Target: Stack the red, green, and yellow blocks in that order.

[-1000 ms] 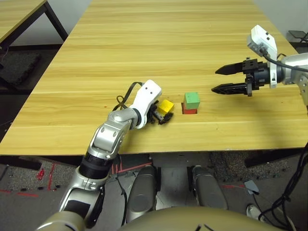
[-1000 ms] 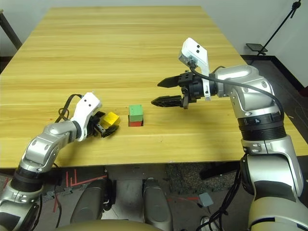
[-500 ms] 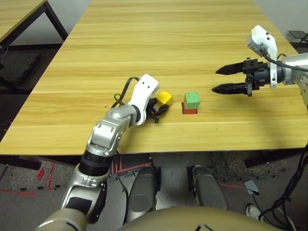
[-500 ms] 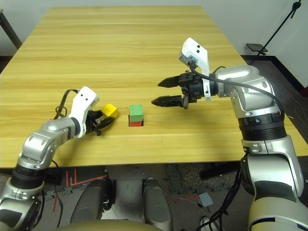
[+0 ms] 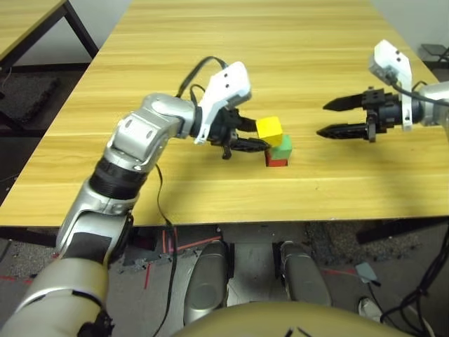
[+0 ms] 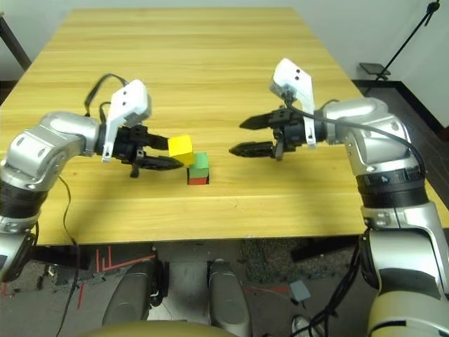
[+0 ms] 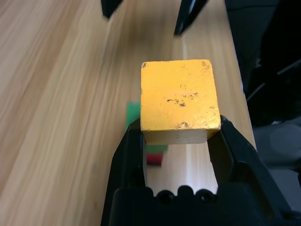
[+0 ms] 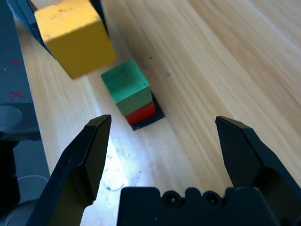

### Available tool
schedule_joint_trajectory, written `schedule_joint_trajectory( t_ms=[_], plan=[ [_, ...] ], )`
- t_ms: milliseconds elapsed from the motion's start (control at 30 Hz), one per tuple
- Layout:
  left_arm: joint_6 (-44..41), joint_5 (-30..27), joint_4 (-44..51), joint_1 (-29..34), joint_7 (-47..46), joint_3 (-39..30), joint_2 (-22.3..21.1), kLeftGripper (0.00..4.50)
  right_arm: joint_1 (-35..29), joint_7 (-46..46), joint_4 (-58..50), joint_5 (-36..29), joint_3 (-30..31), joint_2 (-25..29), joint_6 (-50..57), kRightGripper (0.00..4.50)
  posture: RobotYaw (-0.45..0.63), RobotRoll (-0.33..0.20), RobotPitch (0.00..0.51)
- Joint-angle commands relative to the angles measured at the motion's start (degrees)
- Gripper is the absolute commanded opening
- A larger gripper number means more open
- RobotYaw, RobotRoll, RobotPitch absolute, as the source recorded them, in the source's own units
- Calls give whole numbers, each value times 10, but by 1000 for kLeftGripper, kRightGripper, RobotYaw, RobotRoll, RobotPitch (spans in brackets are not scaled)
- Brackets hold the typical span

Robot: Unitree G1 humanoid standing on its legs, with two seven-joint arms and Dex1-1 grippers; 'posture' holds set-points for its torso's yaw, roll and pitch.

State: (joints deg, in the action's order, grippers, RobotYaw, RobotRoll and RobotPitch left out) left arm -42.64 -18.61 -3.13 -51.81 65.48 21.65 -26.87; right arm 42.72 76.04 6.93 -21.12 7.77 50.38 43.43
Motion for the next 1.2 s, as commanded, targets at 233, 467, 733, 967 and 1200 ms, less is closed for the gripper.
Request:
schedule_joint_trajectory(
  t_ms=[233, 467, 733, 967, 1200],
  plan=[
    [81, 52, -117, -39, 15, 18, 48, 1944, -27, -16, -39, -17, -29, 17, 28, 4500, 90, -131, 78],
    [84, 70, -112, -25, 27, 21, 47, 1944, -34, -22, -44, -22, -33, 19, 31, 4500, 94, -130, 81],
    [64, 83, -86, -12, 27, 22, 35, 1944, -27, -23, -36, -22, -24, 13, 26, 4500, 111, -132, 85],
    [59, 91, -82, -8, 22, 21, 30, 1944, -22, -20, -30, -21, -19, 13, 24, 4500, 115, -136, 86],
    [51, 95, -77, -4, 22, 25, 32, 1944, -22, -19, -30, -21, -20, 15, 25, 4500, 112, -139, 90]
  ],
)
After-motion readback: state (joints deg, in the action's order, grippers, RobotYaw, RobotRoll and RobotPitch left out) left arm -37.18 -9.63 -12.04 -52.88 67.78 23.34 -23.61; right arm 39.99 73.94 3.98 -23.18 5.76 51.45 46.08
